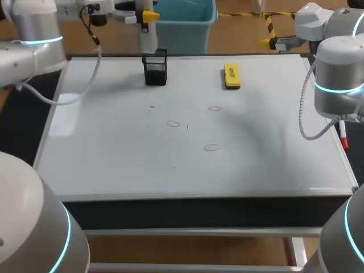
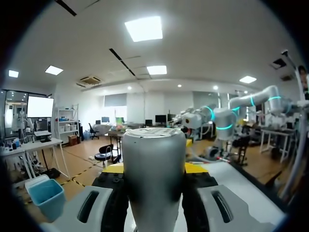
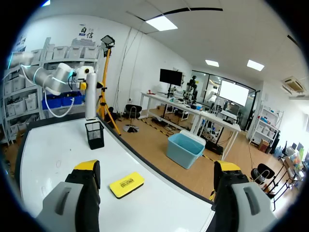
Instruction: Pick up the inspection probe, press it on each red-marked spot on the whiteboard one by one, put down the probe, pick up the eraser, and wipe off all the red marks.
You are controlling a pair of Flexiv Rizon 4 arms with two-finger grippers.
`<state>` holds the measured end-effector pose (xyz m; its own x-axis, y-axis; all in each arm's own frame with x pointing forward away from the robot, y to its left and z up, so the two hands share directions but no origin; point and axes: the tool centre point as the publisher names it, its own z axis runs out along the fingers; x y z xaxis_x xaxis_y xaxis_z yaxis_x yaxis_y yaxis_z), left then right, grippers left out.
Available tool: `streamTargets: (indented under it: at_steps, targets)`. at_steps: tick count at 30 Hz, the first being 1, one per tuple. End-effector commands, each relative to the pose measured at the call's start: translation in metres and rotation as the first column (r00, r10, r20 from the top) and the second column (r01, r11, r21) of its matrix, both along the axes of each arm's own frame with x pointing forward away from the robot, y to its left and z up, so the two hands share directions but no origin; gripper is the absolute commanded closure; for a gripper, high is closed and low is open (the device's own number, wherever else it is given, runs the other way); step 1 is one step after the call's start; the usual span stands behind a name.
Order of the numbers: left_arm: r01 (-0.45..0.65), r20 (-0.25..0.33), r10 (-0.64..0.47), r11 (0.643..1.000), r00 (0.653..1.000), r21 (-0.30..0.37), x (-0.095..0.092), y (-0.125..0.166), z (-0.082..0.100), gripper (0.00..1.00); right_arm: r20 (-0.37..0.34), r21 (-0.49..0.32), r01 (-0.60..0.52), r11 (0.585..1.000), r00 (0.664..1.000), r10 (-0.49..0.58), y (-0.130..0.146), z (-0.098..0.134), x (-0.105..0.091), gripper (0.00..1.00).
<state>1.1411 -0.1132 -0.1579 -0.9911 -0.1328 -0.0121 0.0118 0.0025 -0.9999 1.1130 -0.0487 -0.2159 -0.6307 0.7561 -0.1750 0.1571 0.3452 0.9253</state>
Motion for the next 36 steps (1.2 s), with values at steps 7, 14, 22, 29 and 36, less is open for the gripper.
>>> streamTargets:
  at_steps: [7,14,22,29,36]
  targets:
    - [-0.146,0.023,0.146,0.989,0.989,0.009,-0.025,0.039,-0.005,1.00,-0.001,0.000,-0.001,1.000,1.000,0.001,0.000,0.000,0.001,0.00]
    - [-0.186,0.048,0.185,0.982,0.982,0.021,-0.035,0.065,-0.012,1.00,-0.001,0.000,-0.001,1.000,1.000,0.001,0.000,0.000,0.001,0.00]
    - [-0.220,0.040,0.219,0.975,0.975,0.029,-0.038,0.095,-0.031,1.00,-0.001,0.000,-0.001,1.000,1.000,0.001,0.000,0.000,0.001,0.00]
    - [-0.227,0.027,0.226,0.973,0.974,0.043,-0.034,0.115,-0.049,1.00,-0.001,0.000,-0.001,1.000,1.000,0.001,0.000,0.000,0.001,0.00]
    - [-0.243,0.023,0.243,0.969,0.970,0.042,-0.031,0.130,-0.065,1.00,-0.001,0.000,-0.001,1.000,1.000,0.001,0.000,0.000,0.001,0.00]
